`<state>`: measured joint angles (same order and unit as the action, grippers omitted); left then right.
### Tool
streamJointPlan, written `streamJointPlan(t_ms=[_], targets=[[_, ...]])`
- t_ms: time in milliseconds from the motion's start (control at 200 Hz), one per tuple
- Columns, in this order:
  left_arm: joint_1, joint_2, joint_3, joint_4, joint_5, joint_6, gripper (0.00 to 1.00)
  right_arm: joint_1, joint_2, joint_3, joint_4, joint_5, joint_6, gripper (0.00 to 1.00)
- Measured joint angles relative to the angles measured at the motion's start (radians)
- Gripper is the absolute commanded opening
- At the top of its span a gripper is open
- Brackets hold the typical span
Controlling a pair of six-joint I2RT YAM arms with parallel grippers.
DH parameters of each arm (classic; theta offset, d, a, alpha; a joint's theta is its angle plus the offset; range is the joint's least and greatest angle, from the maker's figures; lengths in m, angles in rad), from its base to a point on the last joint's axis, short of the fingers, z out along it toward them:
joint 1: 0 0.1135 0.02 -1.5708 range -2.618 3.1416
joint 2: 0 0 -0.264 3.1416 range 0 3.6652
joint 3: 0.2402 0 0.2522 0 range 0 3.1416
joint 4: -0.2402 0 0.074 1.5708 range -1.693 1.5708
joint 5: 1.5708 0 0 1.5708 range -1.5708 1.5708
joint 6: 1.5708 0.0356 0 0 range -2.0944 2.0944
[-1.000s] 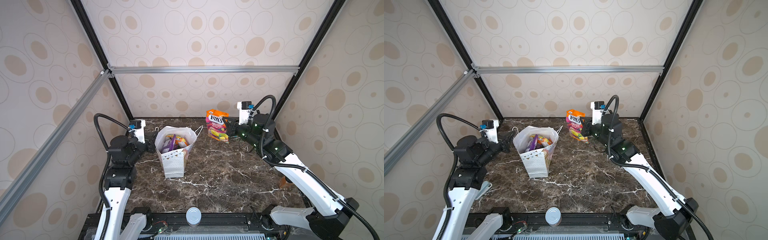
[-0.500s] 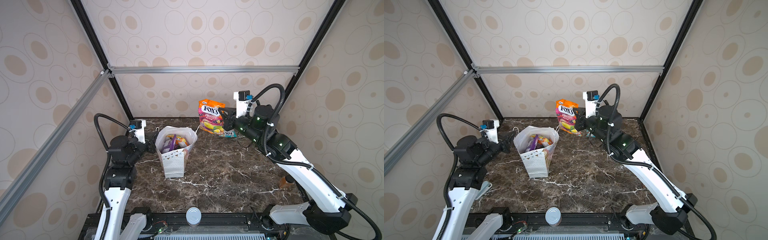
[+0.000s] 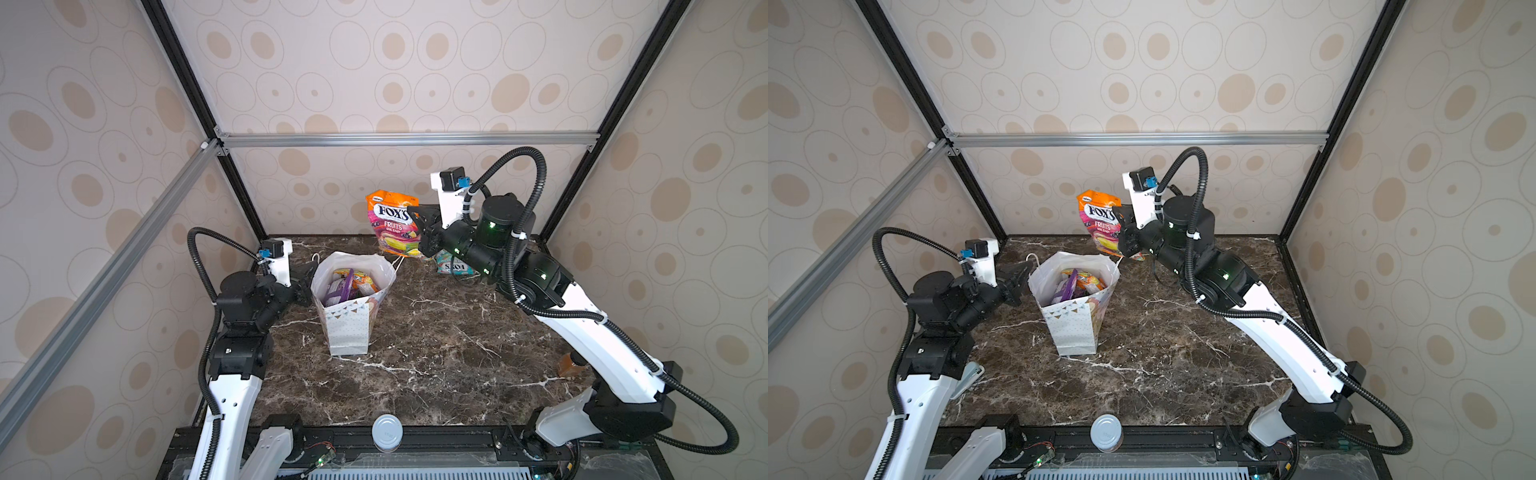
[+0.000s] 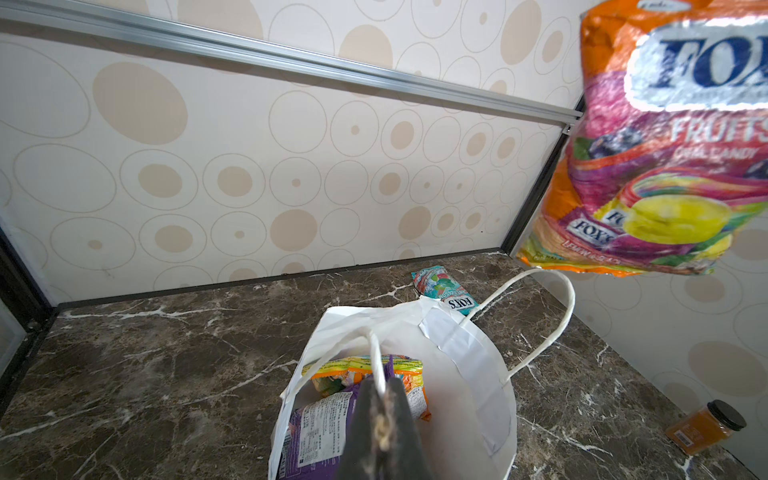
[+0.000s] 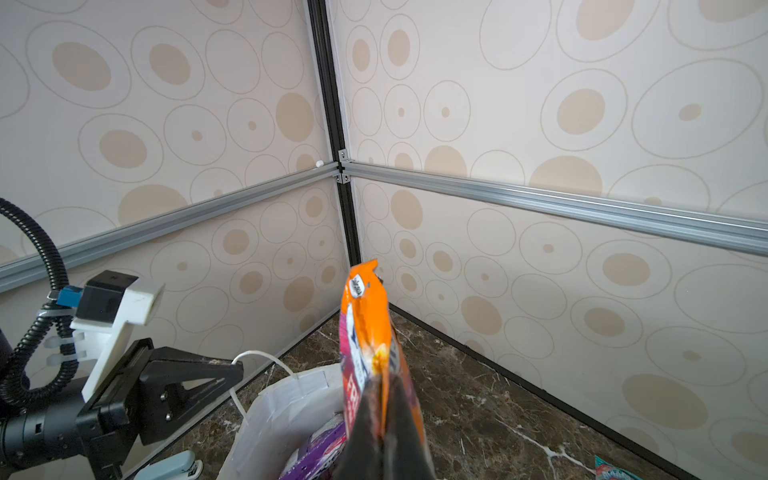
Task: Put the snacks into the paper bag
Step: 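Carry the orange packet with the right gripper over the bag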
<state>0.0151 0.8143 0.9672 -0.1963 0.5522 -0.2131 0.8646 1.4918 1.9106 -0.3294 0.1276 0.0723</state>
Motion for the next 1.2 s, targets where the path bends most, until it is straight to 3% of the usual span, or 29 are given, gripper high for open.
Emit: streamJointPlan(t_ms=[605,1200], targets=[[0.000,-0.009,0.000,-0.005,-0.054,0.000,0.00,0.011,0.256,0.223,-0.117,-0.178,-0.037,0.00],[0.000,-0.013,0.000,-0.008,-0.066,0.000,0.00,-0.005,0.417,0.371,-0.183,-0.226,-0.089,0.00]])
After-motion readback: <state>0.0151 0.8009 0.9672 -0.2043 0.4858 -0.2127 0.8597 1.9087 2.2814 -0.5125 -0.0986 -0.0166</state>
